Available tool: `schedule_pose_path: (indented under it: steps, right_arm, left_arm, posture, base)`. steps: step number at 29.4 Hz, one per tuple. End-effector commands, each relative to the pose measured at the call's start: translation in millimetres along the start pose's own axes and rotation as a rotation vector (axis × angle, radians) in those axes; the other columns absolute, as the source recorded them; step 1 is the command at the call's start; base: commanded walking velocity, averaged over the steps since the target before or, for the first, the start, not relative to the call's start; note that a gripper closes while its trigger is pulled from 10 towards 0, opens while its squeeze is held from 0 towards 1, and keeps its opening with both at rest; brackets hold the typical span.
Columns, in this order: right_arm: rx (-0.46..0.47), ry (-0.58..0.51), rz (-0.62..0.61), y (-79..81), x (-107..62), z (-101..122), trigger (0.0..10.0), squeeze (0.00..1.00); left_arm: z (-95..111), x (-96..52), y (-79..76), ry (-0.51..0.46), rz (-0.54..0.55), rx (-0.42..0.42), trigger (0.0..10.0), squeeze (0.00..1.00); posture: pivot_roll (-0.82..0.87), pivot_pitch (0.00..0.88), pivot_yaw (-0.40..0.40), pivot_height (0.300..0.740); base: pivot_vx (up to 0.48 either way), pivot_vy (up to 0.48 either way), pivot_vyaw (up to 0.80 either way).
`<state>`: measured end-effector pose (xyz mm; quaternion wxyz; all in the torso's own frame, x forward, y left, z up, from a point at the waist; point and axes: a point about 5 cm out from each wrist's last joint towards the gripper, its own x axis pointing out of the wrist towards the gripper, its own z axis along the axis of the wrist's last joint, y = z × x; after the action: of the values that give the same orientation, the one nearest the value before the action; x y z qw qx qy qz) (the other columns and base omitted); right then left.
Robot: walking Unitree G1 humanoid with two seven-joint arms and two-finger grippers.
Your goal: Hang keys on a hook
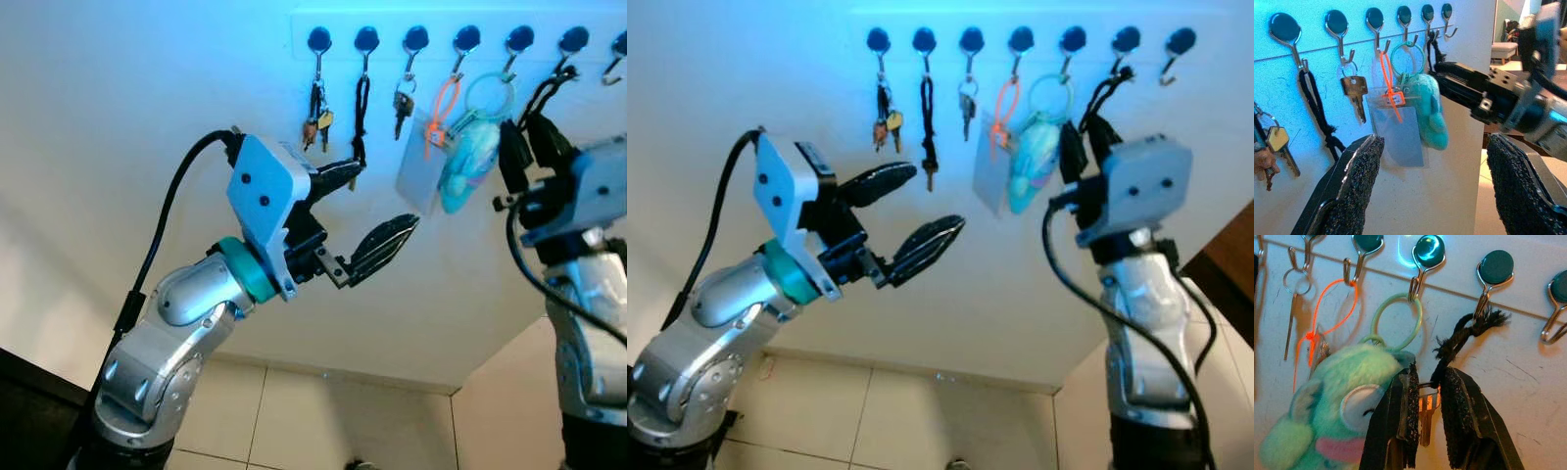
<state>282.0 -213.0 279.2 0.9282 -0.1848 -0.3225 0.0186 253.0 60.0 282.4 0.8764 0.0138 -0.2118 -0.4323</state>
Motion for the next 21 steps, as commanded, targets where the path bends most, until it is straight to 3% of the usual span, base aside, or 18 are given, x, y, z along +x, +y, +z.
schedule_pose_path:
  steps: [1, 5, 7, 9, 10, 21]
  right_arm:
    - [-0.098, -0.059, 0.032, 6.0, -5.1, 8, 10.0, 0.00]
    - [-0.112, -0.074, 0.032, 7.9, -7.4, 10, 10.0, 0.00]
    - [-0.072, -0.091, -0.015, 7.2, -9.0, 15, 10.0, 0.00]
    - [0.067, -0.083, -0.111, 4.8, -9.1, 20, 10.0, 0.00]
    - [0.079, -0.075, -0.106, 6.5, -10.1, 20, 10.0, 0.00]
    - [0.131, 0.025, -0.124, 16.9, -30.6, 5, 10.0, 0.00]
  left_arm:
    - [-1, -2.5, -3.2, 0.005, -0.016, -0.005, 10.0, 0.00]
    - [-1, -2.6, -3.3, 0.007, -0.016, -0.006, 10.0, 0.00]
    - [-3, -2.6, -3.3, 0.011, -0.017, -0.008, 10.0, 0.00]
    - [-5, -2.5, -3.8, 0.017, -0.019, -0.012, 10.0, 0.00]
    - [-5, -2.4, -3.9, 0.017, -0.020, -0.012, 10.0, 0.00]
    - [-6, -3.4, -3.7, 0.024, -0.022, -0.014, 10.0, 0.00]
  posture:
    - [-0.18, 0.116, 0.163, 0.740]
    - [-0.18, 0.116, 0.163, 0.740]
    - [-0.18, 0.118, 0.166, 0.740]
    - [-0.18, 0.118, 0.167, 0.740]
    - [-0.18, 0.118, 0.167, 0.740]
    - [-0.19, 0.120, 0.169, 0.740]
  base:
    - [0.000, 0.000, 0.00]
    - [0.000, 0.000, 0.00]
    - [0.000, 0.000, 0.00]
    - [0.000, 0.000, 0.00]
    - [0.000, 0.000, 0.00]
    - [0.000, 0.000, 0.00]
